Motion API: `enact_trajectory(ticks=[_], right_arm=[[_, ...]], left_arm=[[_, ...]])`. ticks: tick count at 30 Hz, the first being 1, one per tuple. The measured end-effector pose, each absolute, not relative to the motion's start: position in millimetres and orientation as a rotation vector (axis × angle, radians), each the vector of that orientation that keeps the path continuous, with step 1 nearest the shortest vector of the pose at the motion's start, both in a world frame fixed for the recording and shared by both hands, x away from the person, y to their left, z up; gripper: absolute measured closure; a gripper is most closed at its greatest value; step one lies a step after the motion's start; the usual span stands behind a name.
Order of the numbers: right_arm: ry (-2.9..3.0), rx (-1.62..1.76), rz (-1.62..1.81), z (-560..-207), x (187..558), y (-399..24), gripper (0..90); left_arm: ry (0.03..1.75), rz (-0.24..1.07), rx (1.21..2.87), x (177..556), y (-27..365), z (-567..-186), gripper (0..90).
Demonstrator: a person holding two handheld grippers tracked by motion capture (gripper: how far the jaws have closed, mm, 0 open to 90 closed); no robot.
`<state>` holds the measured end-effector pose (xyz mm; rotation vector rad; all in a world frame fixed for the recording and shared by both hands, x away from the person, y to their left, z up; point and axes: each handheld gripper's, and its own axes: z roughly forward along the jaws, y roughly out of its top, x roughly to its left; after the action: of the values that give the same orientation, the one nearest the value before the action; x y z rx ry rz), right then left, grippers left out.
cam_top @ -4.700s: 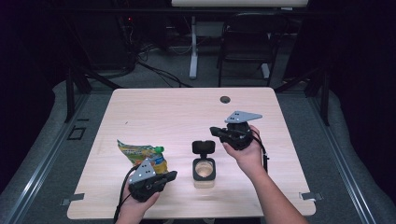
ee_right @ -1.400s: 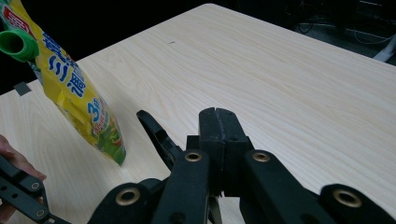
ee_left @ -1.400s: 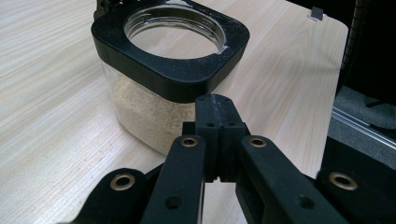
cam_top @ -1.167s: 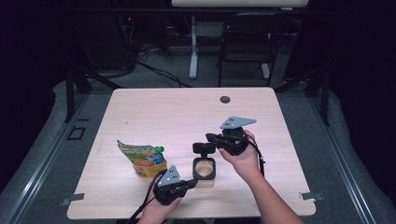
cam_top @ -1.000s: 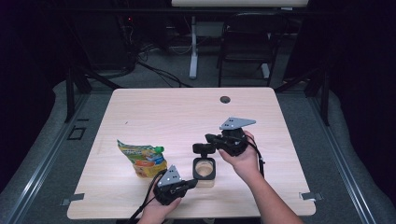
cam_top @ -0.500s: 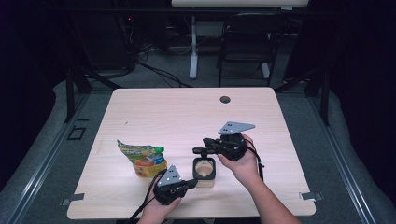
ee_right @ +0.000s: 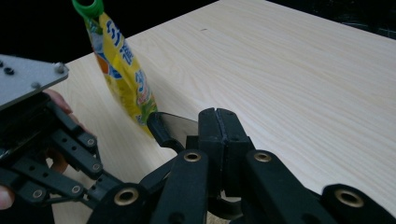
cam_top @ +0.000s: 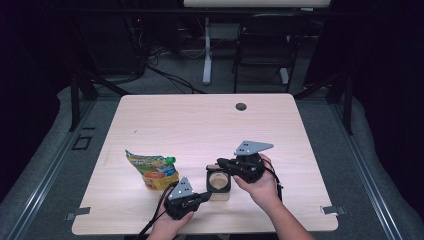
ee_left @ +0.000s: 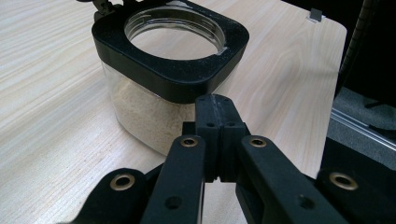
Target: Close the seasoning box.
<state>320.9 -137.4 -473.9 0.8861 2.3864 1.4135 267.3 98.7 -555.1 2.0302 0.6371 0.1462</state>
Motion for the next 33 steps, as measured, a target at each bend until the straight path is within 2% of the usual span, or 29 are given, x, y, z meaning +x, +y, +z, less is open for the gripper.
enact_trajectory(ticks=[19,33], right_arm=[[2.440,0.910,1.380,-512,307,-136,89.7],[2.432,0.918,1.403,-513,307,-136,89.5]], left_arm=[[0.638,0.150,2.029,267,99,-555,90.0],[0.648,0.157,2.021,267,102,-554,90.0]])
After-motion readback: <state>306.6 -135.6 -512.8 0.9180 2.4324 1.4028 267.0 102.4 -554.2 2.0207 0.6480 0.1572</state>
